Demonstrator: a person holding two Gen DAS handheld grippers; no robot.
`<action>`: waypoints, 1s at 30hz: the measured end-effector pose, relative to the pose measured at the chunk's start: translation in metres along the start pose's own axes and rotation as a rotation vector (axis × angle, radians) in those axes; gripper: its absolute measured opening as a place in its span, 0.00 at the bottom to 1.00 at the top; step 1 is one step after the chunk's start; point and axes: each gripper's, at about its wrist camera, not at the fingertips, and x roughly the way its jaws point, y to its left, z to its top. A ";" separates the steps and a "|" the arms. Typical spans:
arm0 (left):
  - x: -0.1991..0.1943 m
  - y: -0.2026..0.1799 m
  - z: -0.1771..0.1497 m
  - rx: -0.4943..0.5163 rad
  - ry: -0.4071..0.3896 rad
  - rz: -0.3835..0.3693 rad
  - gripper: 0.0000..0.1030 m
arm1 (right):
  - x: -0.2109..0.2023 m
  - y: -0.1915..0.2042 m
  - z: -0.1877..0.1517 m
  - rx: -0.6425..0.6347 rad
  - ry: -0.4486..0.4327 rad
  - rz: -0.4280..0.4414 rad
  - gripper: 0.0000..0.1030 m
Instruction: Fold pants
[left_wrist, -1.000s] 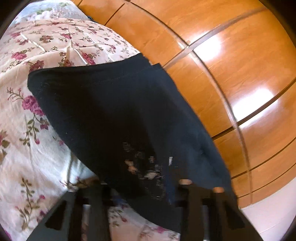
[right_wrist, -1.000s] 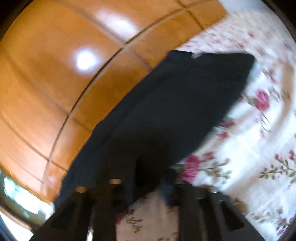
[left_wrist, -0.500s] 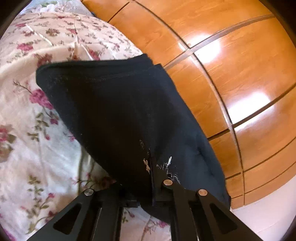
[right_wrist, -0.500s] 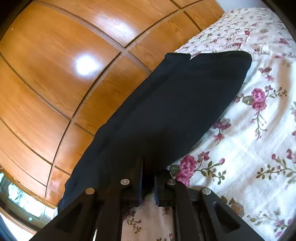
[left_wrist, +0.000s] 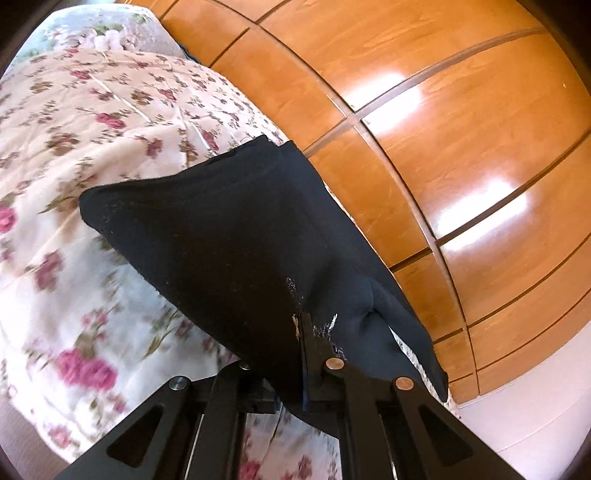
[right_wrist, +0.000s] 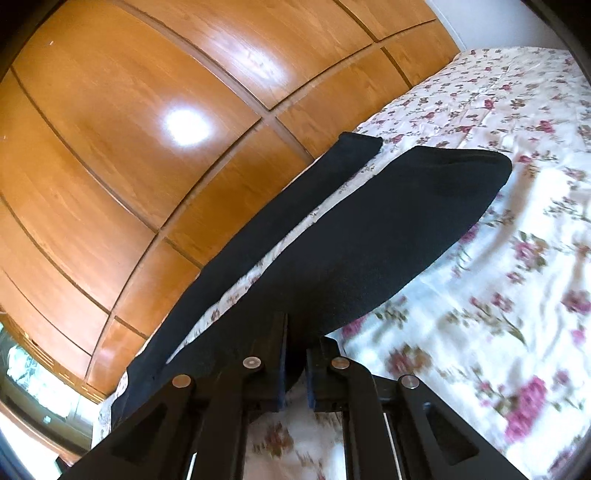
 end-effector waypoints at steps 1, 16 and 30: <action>-0.006 0.000 -0.003 0.004 -0.004 0.001 0.06 | -0.005 -0.002 -0.003 0.001 0.001 0.001 0.08; -0.028 0.033 -0.035 -0.018 0.047 0.080 0.10 | -0.033 -0.030 -0.034 0.063 0.074 0.004 0.10; -0.031 0.040 -0.020 -0.059 -0.001 0.101 0.21 | -0.030 -0.064 0.021 0.148 0.007 -0.105 0.10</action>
